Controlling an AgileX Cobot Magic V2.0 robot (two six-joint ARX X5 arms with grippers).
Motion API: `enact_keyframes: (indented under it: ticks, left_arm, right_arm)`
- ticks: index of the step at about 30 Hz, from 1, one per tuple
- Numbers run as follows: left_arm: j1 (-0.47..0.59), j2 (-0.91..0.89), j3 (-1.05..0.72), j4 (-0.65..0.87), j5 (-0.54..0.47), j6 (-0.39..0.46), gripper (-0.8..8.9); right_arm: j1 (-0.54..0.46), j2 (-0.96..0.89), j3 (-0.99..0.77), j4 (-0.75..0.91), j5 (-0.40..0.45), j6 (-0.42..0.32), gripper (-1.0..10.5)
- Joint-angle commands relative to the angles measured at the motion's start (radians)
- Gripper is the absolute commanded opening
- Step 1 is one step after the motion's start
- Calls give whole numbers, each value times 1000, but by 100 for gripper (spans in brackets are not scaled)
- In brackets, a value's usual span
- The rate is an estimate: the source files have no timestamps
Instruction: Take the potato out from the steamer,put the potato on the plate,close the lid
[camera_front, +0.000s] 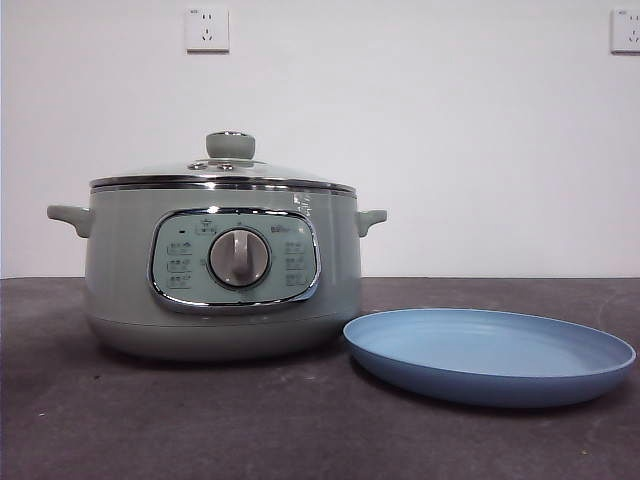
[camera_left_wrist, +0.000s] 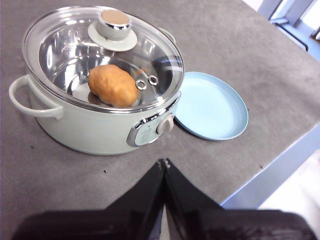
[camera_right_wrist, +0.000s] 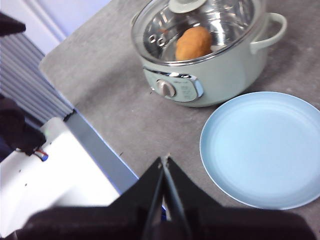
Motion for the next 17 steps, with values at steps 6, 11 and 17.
enact_keyframes:
  ticks: [6, 11, 17]
  left_arm:
    - [0, 2, 13, 1, -3, 22, 335]
    - [0, 4, 14, 11, -2, 22, 657]
    - [0, 33, 15, 57, -2, 14, 656]
  right_arm:
    - [6, 17, 0, 7, 3, 1, 460]
    - [6, 17, 0, 13, 2, 26, 630]
    - [6, 16, 1, 13, 2, 31, 630]
